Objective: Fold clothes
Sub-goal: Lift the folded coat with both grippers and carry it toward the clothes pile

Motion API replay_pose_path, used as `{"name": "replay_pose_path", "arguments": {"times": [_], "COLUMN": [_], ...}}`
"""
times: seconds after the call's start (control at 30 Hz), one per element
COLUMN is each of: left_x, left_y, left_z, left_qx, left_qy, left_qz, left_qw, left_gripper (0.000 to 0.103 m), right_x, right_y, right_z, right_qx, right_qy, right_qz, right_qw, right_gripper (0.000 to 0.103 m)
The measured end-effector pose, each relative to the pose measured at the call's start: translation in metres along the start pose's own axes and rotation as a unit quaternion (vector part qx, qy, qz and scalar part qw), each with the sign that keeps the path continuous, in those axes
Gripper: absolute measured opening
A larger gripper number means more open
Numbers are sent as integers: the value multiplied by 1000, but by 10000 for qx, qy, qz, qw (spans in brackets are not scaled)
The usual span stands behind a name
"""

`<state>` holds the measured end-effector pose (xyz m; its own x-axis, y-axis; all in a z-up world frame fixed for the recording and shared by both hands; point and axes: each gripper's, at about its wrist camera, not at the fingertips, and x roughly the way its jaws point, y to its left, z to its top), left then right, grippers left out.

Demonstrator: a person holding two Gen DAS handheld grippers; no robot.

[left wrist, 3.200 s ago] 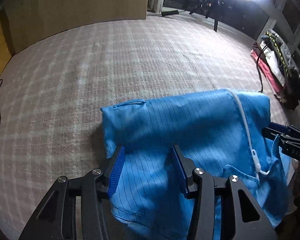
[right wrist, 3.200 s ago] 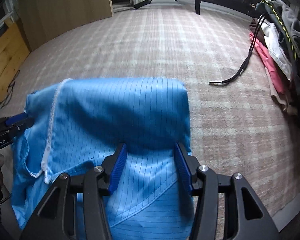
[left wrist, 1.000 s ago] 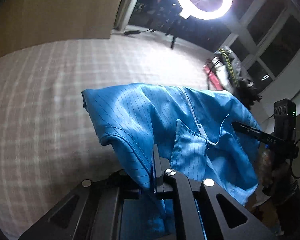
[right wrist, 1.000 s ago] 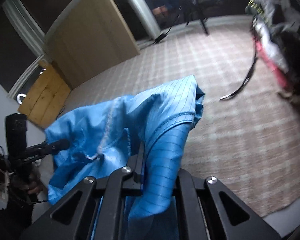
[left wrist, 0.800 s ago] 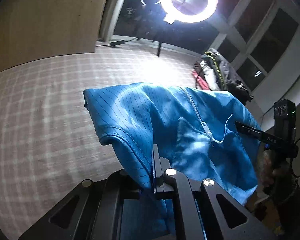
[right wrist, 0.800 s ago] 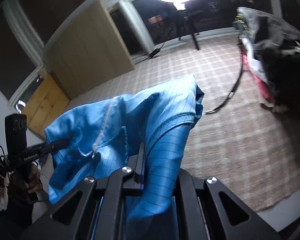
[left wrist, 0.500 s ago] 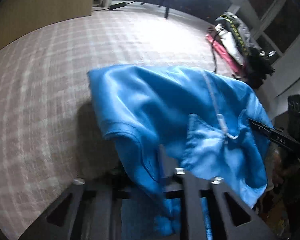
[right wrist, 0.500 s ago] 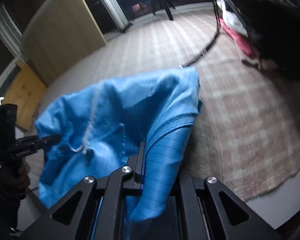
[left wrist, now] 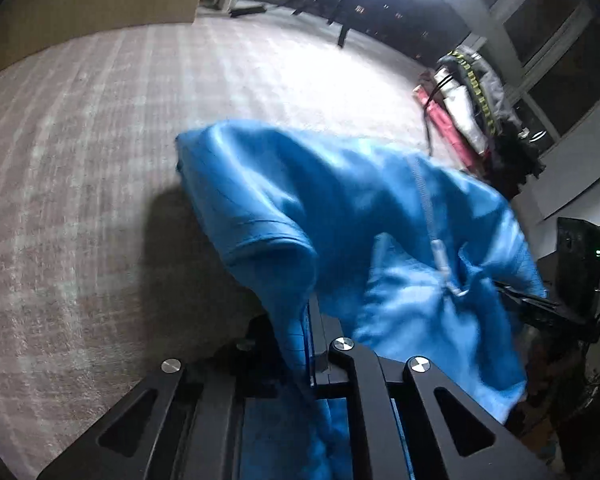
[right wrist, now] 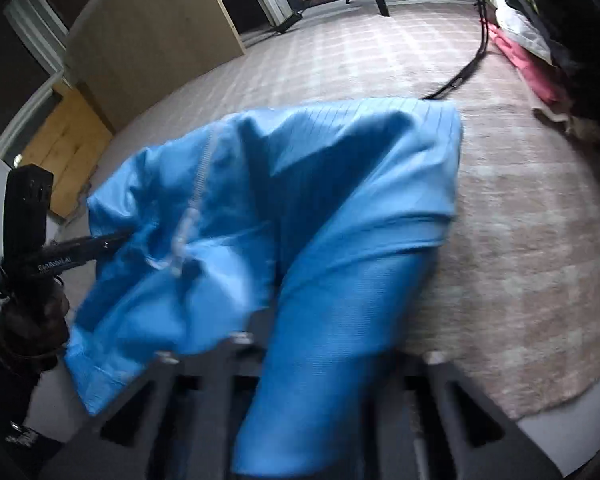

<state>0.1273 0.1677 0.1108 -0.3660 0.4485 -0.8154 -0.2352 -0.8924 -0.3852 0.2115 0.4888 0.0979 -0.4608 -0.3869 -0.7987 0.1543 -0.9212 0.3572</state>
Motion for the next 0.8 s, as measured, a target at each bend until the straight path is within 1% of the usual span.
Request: {"name": "replay_pose_path", "arguments": {"times": [0.07, 0.17, 0.27, 0.37, 0.4, 0.47, 0.53, 0.6, 0.7, 0.8], "left_x": [-15, -37, -55, -72, -79, -84, -84, -77, -56, -27], "left_y": [-14, -37, -68, -108, -119, -154, -192, -229, -278, -320], "left_z": [9, 24, 49, 83, 92, 119, 147, 176, 215, 249], "left_qx": [165, 438, 665, 978, 1092, 1371, 1615, 1759, 1867, 1871], "left_qy": [-150, -346, -588, -877, -974, -1183, -1387, -1569, -1706, -1725], "left_qz": [-100, -296, -566, -838, -879, -969, -1013, -1014, -1013, -1040], "left_qw": [9997, 9980, 9944, 9878, 9853, 9787, 9718, 9665, 9622, 9615], "left_gripper": [6, 6, 6, 6, 6, 6, 6, 6, 6, 6], "right_x": [-16, -55, -99, -143, -162, -190, -212, -234, -260, -272], "right_y": [6, 10, 8, -5, -14, -30, -48, -69, -114, -165], "right_z": [5, 15, 28, 48, 58, 76, 96, 117, 152, 189], "right_qx": [9, 8, -95, -126, -162, -277, -446, -639, -732, -731], "right_qy": [-206, -553, -930, -1339, -1498, -1741, -1945, -2145, -2331, -2380], "right_qz": [-9, -25, -112, -118, -173, -336, -508, -706, -896, -1046], "right_qw": [9998, 9985, 9956, 9908, 9884, 9838, 9786, 9721, 9656, 9628], "right_gripper": [7, 7, 7, 7, 7, 7, 7, 7, 7, 7]}}
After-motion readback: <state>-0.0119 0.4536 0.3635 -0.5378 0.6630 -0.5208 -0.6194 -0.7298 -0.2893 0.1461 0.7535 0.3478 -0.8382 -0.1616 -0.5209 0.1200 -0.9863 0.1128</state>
